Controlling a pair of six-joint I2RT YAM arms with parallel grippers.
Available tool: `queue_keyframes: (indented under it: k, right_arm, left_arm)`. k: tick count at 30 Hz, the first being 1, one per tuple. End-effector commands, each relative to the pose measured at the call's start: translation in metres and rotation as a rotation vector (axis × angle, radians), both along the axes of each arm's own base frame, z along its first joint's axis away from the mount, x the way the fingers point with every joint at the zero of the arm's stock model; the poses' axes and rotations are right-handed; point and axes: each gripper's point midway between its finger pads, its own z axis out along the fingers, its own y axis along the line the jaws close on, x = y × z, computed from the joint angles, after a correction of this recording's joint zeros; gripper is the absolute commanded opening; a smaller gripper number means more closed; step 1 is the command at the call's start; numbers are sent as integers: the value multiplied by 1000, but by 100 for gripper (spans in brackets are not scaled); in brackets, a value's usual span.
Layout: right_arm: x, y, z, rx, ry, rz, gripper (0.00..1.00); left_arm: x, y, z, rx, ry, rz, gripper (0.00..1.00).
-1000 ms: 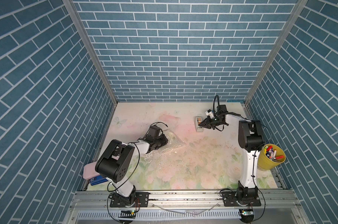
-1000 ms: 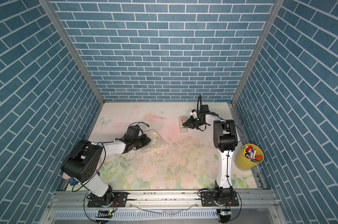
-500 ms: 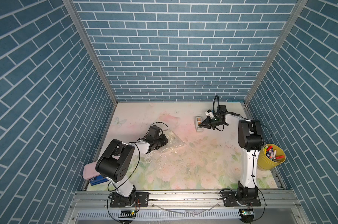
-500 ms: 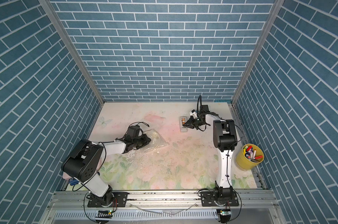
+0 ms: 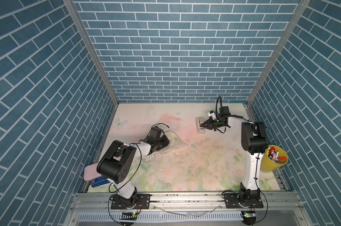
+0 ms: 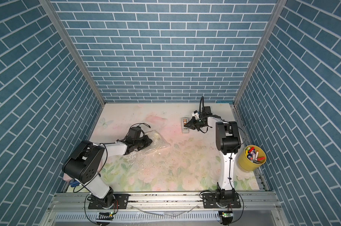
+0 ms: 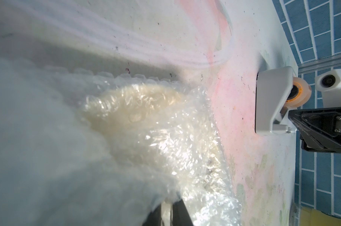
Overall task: Wrap dinner plates in bubble wrap
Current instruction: Pull the tape from the tape cutter.
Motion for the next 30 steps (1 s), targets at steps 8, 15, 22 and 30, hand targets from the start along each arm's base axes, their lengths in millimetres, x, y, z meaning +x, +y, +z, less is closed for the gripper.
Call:
queue_keyframes:
  k: [8,15,22,30]
  right_arm:
    - [-3,3,34,59,-53,-21,0]
    - [-17,2,32,68,-51,-33,0]
    - [-36,4,18,37,-27,-22,0]
    - [-55,6,12,6,-22,-12,0]
  left_arm:
    - [-40,18,-52,98,193,4,14]
    - [-41,17,-52,97,196,0,14]
    - [-41,17,-52,97,197,1,14]
    - [-40,16,-55,97,204,0,14]
